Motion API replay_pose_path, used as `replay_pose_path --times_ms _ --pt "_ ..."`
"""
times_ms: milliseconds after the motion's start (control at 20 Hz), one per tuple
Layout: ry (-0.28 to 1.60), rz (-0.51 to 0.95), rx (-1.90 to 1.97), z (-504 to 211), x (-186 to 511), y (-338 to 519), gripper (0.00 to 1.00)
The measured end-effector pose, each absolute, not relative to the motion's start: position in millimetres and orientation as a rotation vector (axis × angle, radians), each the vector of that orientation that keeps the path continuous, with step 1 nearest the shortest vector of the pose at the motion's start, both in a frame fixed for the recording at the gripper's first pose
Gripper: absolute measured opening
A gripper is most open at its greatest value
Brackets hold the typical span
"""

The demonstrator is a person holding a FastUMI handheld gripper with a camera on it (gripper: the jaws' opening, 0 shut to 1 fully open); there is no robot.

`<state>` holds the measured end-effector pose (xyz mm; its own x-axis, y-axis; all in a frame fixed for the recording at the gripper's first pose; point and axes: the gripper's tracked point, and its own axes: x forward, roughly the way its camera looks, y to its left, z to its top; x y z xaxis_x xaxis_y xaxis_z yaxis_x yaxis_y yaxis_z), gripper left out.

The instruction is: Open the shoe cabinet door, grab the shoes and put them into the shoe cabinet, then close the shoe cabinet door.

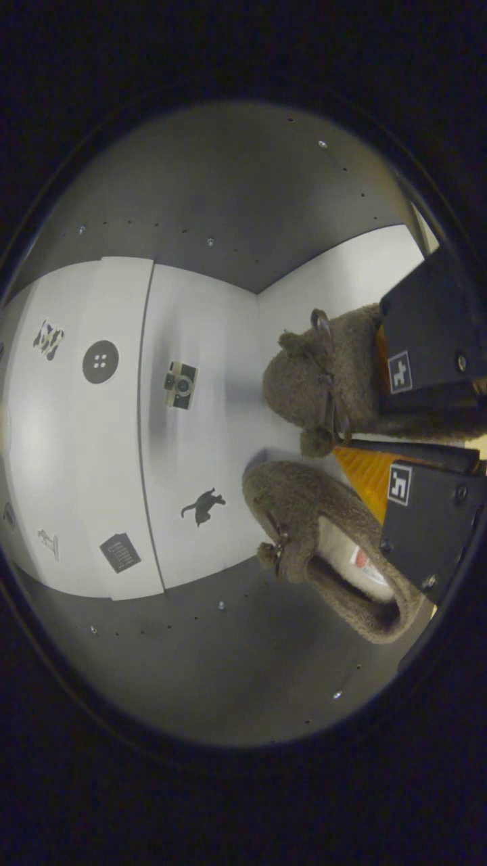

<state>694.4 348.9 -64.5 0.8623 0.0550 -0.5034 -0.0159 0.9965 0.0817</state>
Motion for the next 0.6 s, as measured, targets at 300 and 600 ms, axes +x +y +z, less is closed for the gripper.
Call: replay_pose_path --times_ms 300,600 --pt "0.419 0.041 0.03 -39.4 655.0 351.3 0.69" --pt "0.313 0.058 -0.01 -15.1 594.7 355.5 0.87"
